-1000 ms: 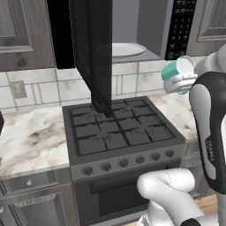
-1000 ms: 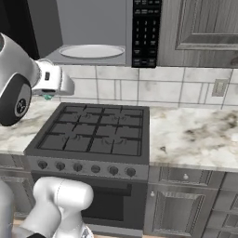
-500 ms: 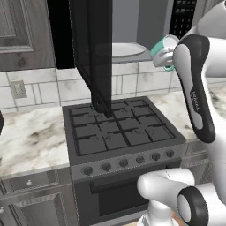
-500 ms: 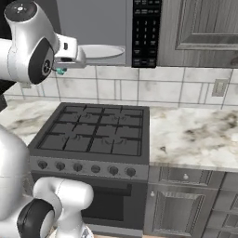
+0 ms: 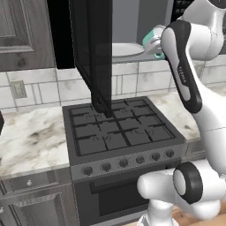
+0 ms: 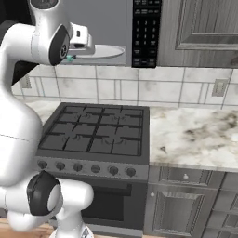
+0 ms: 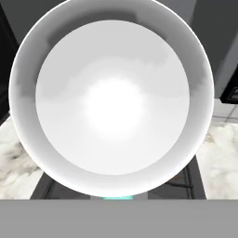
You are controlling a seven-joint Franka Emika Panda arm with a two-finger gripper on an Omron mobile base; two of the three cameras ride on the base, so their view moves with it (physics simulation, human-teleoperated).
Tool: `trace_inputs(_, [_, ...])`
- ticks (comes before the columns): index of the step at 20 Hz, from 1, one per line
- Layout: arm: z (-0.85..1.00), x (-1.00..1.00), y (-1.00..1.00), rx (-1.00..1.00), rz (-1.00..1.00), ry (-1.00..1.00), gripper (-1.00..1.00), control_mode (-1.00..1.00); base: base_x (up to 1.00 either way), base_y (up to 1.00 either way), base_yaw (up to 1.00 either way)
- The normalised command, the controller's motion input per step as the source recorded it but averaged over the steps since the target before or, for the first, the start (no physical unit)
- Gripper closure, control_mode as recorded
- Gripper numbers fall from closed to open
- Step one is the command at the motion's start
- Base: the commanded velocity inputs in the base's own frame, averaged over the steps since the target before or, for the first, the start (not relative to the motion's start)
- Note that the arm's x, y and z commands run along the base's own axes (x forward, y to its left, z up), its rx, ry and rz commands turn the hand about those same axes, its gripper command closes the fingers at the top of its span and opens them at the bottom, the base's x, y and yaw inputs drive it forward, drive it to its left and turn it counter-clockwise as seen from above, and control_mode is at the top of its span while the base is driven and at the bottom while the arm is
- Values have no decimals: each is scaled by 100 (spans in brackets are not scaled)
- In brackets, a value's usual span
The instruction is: Pick the mug from the counter and place it inside the microwave. Then close the microwave.
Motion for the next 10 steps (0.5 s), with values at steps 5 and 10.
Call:
trace_inputs(5, [2,38,19,0,4,0,100,-100,0,0,0])
trace_inputs(10, [0,16,26,-4,3,0,100,-100,0,0,0])
